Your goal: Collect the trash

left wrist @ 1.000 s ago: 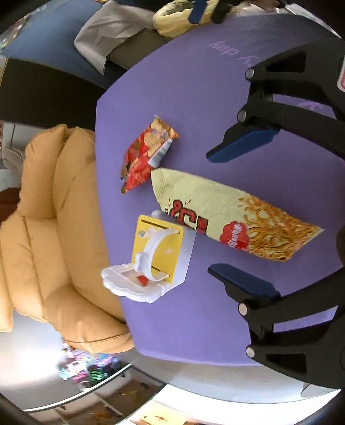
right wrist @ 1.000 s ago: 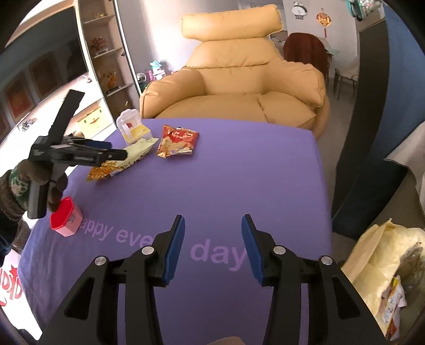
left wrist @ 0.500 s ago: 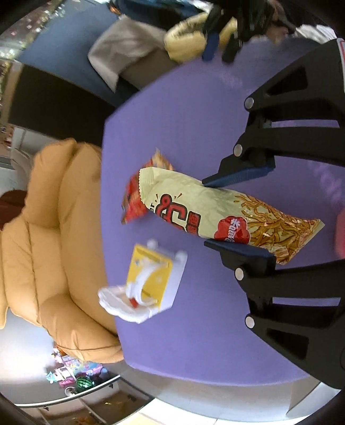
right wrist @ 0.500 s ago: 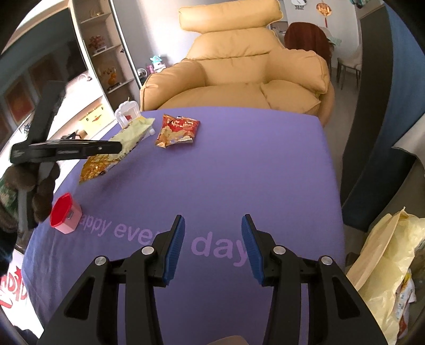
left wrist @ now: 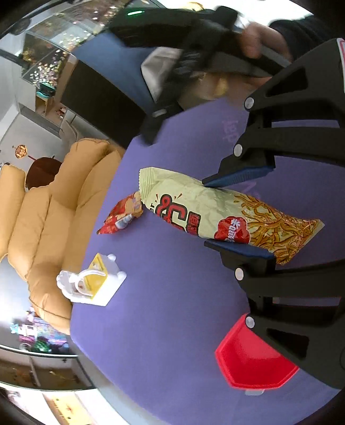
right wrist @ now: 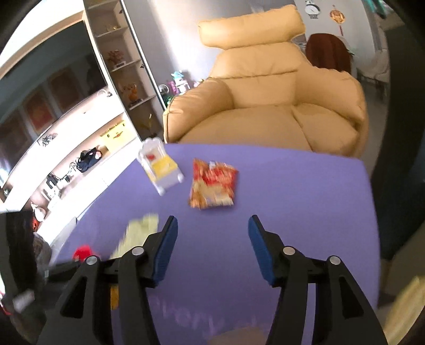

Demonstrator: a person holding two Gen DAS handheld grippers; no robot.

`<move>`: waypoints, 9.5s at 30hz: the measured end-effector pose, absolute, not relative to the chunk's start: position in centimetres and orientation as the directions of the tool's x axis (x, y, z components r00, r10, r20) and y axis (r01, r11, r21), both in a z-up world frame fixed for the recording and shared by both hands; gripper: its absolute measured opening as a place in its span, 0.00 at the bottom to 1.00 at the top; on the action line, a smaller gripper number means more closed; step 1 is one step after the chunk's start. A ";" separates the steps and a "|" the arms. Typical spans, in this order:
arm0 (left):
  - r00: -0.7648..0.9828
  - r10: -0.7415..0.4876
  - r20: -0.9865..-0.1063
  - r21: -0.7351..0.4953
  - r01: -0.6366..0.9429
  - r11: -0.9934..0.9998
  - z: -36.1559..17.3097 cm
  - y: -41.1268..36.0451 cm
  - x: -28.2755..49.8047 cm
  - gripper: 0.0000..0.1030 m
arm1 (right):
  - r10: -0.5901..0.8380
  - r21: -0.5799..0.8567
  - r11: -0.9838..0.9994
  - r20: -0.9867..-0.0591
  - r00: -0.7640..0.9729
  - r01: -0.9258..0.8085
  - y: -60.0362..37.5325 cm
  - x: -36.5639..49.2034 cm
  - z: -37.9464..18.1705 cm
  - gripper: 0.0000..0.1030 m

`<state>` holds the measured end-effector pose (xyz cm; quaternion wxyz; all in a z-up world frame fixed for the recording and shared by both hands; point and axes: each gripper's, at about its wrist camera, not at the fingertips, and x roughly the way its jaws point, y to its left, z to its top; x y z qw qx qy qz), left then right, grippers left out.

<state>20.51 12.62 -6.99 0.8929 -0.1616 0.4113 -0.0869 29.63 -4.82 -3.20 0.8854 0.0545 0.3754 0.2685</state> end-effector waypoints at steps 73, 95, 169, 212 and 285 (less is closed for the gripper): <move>0.598 -0.329 -0.731 -0.296 0.155 0.942 -5.8 7.8 18.7 0.37 | 0.313 0.139 0.943 -0.684 0.659 -0.303 -12.5 17.3 -3.1 0.34; 0.457 -0.562 -0.690 -0.340 0.480 0.809 -0.6 -10.8 21.9 0.37 | 0.070 0.098 0.995 -0.633 0.771 -0.010 -28.5 14.0 0.1 0.35; 0.556 -0.520 -0.648 -0.214 0.523 0.825 -1.7 -9.2 11.4 0.79 | 0.029 0.148 0.980 -0.769 0.639 0.134 -32.5 12.0 -5.2 0.58; 0.790 -0.187 -0.584 0.033 0.254 0.967 1.2 -2.5 -0.7 0.78 | 0.004 0.094 0.994 -0.560 0.829 0.059 -18.9 -5.2 1.5 0.58; 0.792 -0.190 -0.581 0.030 0.254 0.967 1.4 -2.9 -1.0 0.77 | -0.003 0.095 0.993 -0.553 0.833 0.066 -19.1 -5.4 1.8 0.58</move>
